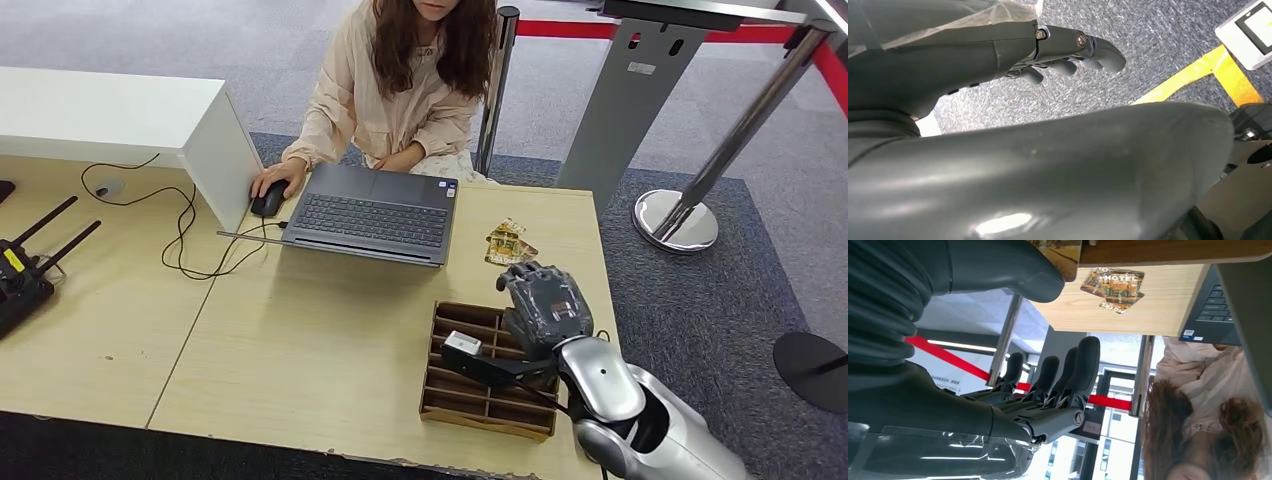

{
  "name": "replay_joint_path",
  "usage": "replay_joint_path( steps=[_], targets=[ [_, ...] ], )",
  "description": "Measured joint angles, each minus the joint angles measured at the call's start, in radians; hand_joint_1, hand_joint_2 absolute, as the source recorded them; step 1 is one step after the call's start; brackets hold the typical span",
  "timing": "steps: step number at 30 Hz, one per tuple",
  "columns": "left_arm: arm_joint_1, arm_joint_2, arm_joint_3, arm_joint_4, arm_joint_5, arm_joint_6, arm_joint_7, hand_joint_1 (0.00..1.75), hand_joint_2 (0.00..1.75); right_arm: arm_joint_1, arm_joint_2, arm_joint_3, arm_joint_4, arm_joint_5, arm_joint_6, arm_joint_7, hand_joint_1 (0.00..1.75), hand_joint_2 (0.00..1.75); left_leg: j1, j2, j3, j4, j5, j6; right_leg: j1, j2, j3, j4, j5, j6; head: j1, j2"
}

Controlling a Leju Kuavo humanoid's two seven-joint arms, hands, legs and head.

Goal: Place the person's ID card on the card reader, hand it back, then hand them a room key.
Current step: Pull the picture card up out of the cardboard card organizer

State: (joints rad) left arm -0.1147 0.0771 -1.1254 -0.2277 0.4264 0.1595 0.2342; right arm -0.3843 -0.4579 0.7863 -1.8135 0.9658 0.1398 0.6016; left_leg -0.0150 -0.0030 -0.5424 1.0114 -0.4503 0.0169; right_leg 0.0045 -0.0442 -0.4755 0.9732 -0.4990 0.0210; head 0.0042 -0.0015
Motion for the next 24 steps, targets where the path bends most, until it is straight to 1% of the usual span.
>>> replay_joint_path(
  steps=[8, 15, 24],
  targets=[
    [0.0, 0.0, 0.0, 0.0, -0.001, 0.0, -0.002, 0.0, 0.0, -0.019, 0.024, 0.027, 0.022, -0.004, -0.002, -0.009, 0.84, 1.75, 0.0, 0.0, 0.0, 0.0, 0.0, 0.0, 0.0, 0.0, 0.0, 0.0, 0.0, 0.0, 0.0, 0.0],
    [0.0, 0.0, 0.0, 0.0, 0.001, 0.0, -0.008, 0.0, 0.0, -0.023, 0.03, 0.038, 0.035, -0.008, -0.006, -0.01, 0.9, 1.75, 0.0, 0.0, -0.001, 0.0, 0.0, 0.0, 0.0, 0.0, -0.001, 0.0, 0.0, 0.0, 0.0, 0.0],
    [0.0, 0.0, 0.0, 0.0, 0.005, 0.0, -0.009, 0.0, 0.0, -0.023, 0.023, 0.037, 0.053, -0.007, -0.012, 0.009, 0.87, 1.75, 0.0, 0.0, -0.001, 0.0, 0.0, 0.0, 0.0, 0.0, -0.001, 0.0, 0.0, 0.0, 0.0, 0.0]
  ],
)
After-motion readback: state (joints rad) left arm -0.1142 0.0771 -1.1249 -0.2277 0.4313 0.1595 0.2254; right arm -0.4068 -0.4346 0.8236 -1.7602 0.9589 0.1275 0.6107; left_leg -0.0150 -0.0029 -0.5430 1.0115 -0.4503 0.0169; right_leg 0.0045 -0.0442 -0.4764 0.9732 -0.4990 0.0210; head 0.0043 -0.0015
